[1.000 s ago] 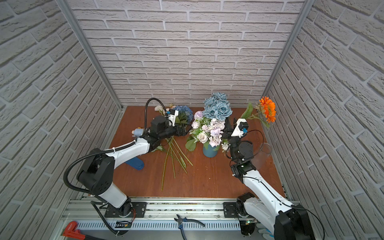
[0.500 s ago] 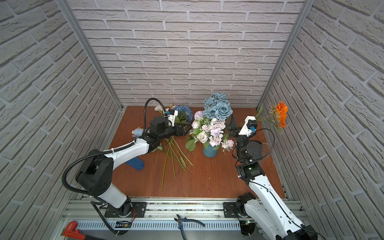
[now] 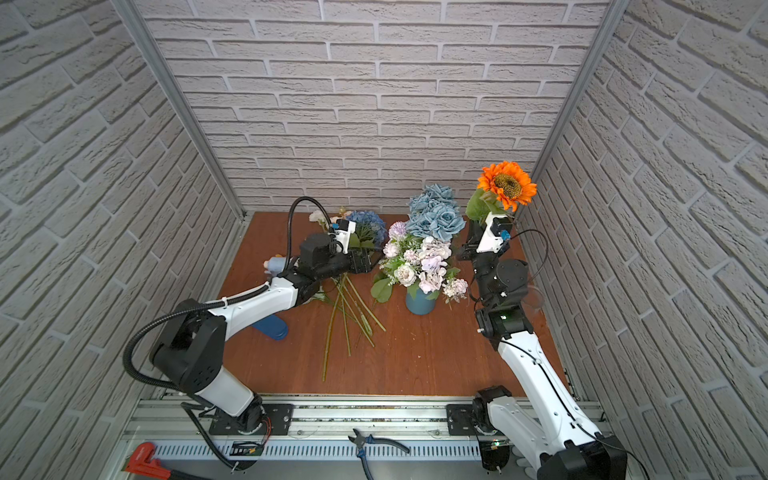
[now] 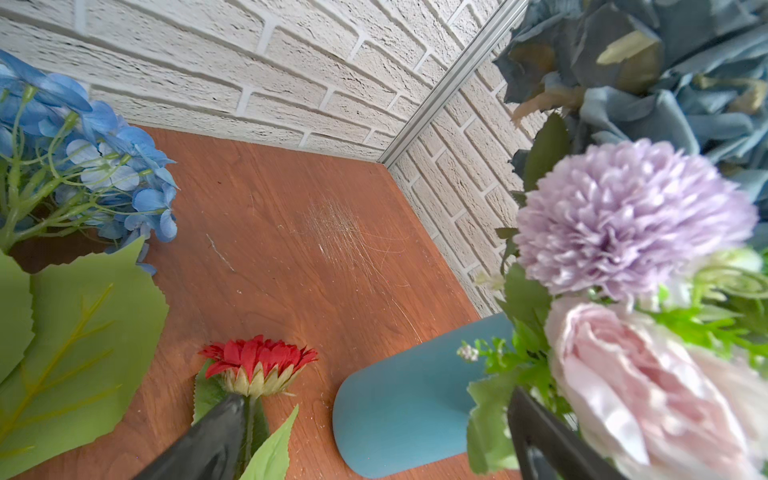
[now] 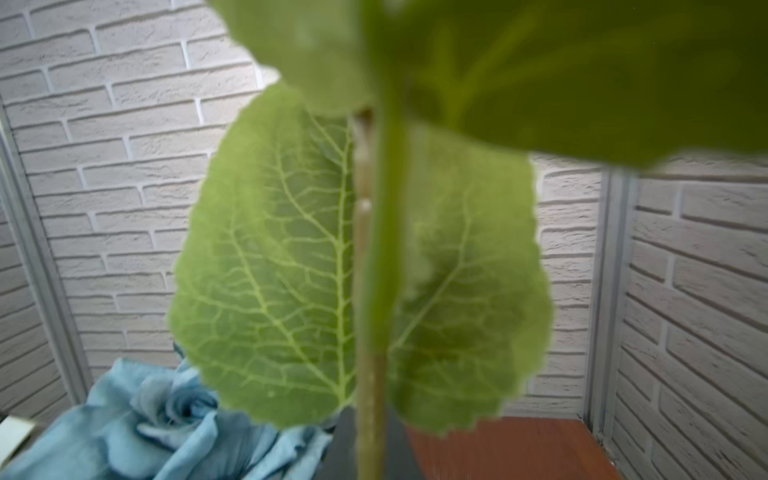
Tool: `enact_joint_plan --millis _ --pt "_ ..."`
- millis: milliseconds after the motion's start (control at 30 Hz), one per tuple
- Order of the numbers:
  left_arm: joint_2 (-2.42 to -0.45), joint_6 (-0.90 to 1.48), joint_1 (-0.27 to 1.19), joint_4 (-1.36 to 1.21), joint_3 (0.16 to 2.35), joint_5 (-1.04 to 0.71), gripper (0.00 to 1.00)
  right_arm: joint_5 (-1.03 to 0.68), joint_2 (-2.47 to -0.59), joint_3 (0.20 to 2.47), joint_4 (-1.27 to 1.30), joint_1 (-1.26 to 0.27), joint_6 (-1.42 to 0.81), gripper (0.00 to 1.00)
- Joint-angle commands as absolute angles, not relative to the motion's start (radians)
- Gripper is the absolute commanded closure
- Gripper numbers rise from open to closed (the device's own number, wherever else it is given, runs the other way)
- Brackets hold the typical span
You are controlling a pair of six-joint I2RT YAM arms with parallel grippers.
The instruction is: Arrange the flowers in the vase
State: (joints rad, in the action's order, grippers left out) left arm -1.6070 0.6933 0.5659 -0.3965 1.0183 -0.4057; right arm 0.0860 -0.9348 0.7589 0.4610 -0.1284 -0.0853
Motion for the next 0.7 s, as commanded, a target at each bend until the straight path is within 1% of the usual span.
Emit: enact_joint_plan --millis 0,133,467,533,600,667 --pt "-1.577 0.689 0.561 -0.448 1.009 -0.407 0.02 0.049 -0.928 0.751 0.39 -0.124 -0.067 0.94" --pt "-1.587 0.691 0.562 -0.448 1.017 -0.411 0.02 0.033 -0.939 0.716 0.407 -0.125 -0.119 0.94" --pt "-1.585 0.699 0.562 -0.451 1.012 -0.408 0.02 -0.106 -1.037 0.656 0.464 -0.127 -0.276 0.94" --pt "-1.582 0.699 0.563 -0.451 1.008 -0.408 0.02 -0.119 -1.041 0.658 0.44 -0.127 -0.292 0.93" --pt "-1.576 0.697 0.563 -0.45 1.003 -0.406 0.02 -0.12 -1.019 0.663 0.402 -0.127 -0.293 0.88" --pt "-1.567 0.695 0.562 -0.45 0.996 -0.402 0.02 -0.115 -0.973 0.668 0.354 -0.127 -0.285 0.75"
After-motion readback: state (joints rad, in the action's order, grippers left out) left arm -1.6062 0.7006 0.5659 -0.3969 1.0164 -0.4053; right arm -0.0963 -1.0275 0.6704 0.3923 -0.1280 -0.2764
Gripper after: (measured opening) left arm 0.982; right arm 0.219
